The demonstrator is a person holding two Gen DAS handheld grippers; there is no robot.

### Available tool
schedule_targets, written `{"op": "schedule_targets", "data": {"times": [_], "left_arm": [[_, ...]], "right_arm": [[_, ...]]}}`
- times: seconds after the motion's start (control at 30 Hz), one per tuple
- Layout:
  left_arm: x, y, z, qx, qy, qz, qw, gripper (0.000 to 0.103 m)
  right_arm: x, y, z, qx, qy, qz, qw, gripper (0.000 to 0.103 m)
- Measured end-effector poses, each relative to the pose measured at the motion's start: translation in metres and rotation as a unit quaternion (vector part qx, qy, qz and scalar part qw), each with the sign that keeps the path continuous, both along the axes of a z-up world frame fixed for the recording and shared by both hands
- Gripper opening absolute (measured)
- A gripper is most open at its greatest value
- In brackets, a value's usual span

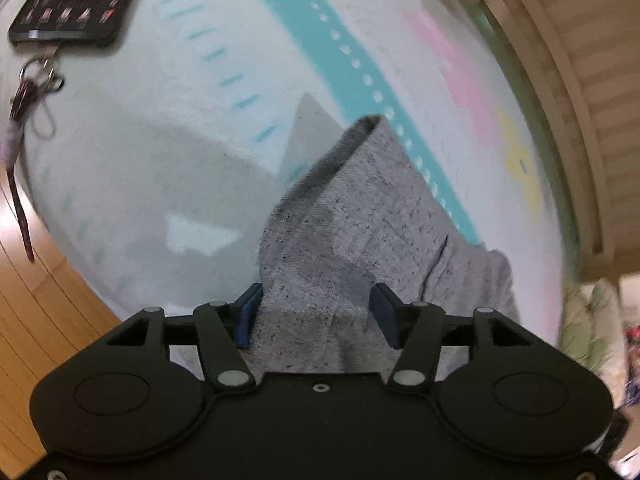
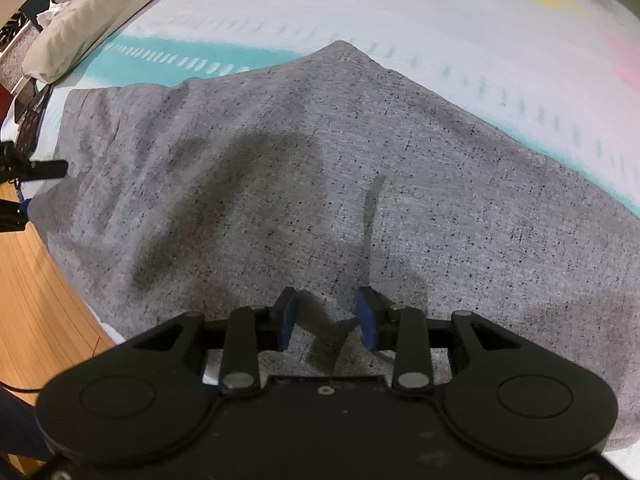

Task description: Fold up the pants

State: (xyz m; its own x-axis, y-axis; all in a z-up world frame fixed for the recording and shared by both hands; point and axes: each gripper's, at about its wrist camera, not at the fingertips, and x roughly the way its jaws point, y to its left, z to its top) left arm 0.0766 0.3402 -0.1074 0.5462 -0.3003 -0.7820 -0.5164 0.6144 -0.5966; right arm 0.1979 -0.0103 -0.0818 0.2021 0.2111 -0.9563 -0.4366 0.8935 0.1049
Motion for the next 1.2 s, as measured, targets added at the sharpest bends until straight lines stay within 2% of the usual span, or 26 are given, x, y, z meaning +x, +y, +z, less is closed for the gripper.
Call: {"op": "schedule_targets", "data": {"times": [0.03,0.07,0.13,0.17,0.3,0.4,0.53,0.6,0.67,0.73,0.83,1.0,1.07,1.13,1.2], "left_arm": [[0.001,-0.004,0.003,0.005,-0.006,0.003,1.0000,0.039],[0.002,-0.008,0.007,0.006,-0.010,0.009,0.9999,0.030],[0.002,-0.012,0.019,0.011,-0.028,0.020,0.9993,0.020],[0.002,-0.015,0.027,0.008,-0.045,0.022,0.9987,0.019],[0.009,-0.037,0.066,0.014,-0.104,0.004,0.9945,0.018],[0.016,-0.066,0.096,0.041,-0.138,-0.038,0.9889,0.018],[0.029,-0.119,0.121,0.062,-0.170,-0.101,0.9783,0.018],[0.035,-0.146,0.130,0.070,-0.182,-0.129,0.9724,0.018],[0.045,-0.180,0.137,0.070,-0.196,-0.168,0.9636,0.018],[0.056,-0.212,0.139,0.070,-0.204,-0.205,0.9548,0.018],[0.075,-0.257,0.129,0.059,-0.194,-0.242,0.9487,0.018],[0.098,-0.326,0.080,0.071,-0.145,-0.306,0.9382,0.016],[0.097,-0.340,0.073,0.075,-0.132,-0.312,0.9380,0.013],[0.092,-0.343,0.077,0.061,-0.120,-0.316,0.9393,0.012],[0.084,-0.342,0.090,0.060,-0.140,-0.322,0.9343,0.015]], "right_arm": [[0.000,0.000,0.000,0.000,0.000,0.000,1.000,0.037],[0.000,0.000,0.000,-0.001,-0.001,0.001,1.000,0.037],[0.000,0.000,0.001,-0.001,-0.003,0.005,1.000,0.037],[-0.001,0.001,0.001,0.000,-0.004,0.006,1.000,0.037],[0.001,-0.006,0.005,0.014,0.000,0.001,1.000,0.034],[0.004,-0.017,0.013,0.037,-0.001,-0.014,0.999,0.034],[0.009,-0.037,0.023,0.058,-0.011,-0.039,0.998,0.031],[0.011,-0.050,0.029,0.066,-0.017,-0.053,0.996,0.033],[0.013,-0.063,0.033,0.062,-0.029,-0.070,0.995,0.034],[0.016,-0.078,0.036,0.066,-0.032,-0.090,0.993,0.034],[0.019,-0.104,0.035,0.073,-0.029,-0.130,0.988,0.034],[0.018,-0.142,0.026,0.052,-0.024,-0.173,0.983,0.034],[0.018,-0.150,0.022,0.022,-0.020,-0.168,0.985,0.034],[0.013,-0.157,0.022,0.019,-0.032,-0.166,0.985,0.034],[0.012,-0.166,0.025,0.029,-0.031,-0.182,0.982,0.034]]}}
